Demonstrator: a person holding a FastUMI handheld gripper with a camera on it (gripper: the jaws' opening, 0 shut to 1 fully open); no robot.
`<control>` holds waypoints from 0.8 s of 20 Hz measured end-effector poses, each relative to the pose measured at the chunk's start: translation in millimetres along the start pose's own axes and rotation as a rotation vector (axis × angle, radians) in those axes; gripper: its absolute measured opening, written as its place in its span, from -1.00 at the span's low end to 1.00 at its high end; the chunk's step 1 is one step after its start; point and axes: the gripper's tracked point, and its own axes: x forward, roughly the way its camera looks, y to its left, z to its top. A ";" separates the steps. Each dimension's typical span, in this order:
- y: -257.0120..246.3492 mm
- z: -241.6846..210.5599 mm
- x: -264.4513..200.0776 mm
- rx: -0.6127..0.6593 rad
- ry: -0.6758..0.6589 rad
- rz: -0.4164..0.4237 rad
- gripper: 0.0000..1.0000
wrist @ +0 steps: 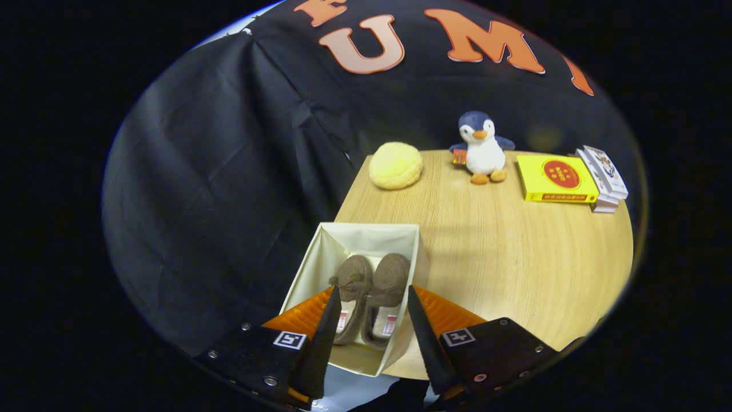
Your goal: Open the storage box then place both shoes into the box .Put the left shoe in first, then the right shoe, with the right side of both shoes facing outward in a uniform manner.
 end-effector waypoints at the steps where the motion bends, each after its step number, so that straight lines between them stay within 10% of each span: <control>1: -8.3 8.7 -9.2 -0.020 -0.039 -0.003 0.47; 8: -72.2 74.3 -93.3 -0.107 -0.361 -0.038 0.93; 16: -153.9 126.9 -211.3 -0.103 -0.640 -0.108 0.96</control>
